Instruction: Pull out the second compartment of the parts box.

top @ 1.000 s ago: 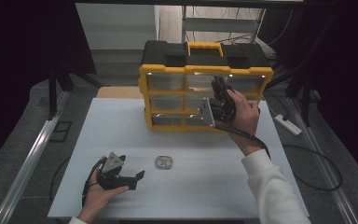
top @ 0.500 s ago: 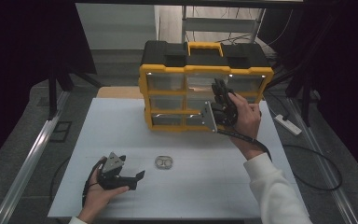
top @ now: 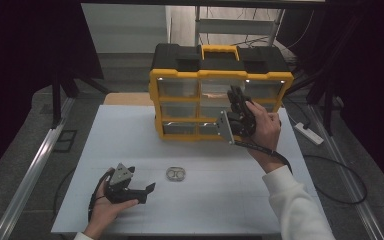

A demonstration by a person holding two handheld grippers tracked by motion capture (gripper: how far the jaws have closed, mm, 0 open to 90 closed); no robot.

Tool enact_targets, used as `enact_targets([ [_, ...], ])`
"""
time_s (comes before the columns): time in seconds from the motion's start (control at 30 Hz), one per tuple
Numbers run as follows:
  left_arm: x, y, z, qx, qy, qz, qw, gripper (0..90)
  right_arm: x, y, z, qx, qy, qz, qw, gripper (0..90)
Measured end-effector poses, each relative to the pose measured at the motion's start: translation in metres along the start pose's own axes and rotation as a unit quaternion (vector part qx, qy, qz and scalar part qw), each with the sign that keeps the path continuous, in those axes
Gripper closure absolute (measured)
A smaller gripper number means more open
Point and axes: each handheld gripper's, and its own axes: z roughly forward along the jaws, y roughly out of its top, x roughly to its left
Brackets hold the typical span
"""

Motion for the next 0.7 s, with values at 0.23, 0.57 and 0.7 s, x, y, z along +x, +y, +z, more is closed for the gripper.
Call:
enact_targets([
  [0.23,0.0000,0.0000,-0.0002,0.000,0.000,0.000,1.0000,5.6,0.0004,-0.0002,-0.0020,-0.003,-0.002,0.002,1.0000,73.7],
  [0.57,-0.0001,0.0000,0.0000,0.000,0.000,0.000,1.0000,5.6,0.0002,-0.0004,-0.0061,-0.009,-0.005,-0.001,1.0000,73.8],
  [0.7,-0.0001,-0.0001,0.0000,0.000,0.000,0.000,1.0000,5.6,0.0005,-0.0004,-0.0088,-0.009,-0.004,0.000,1.0000,73.8],
])
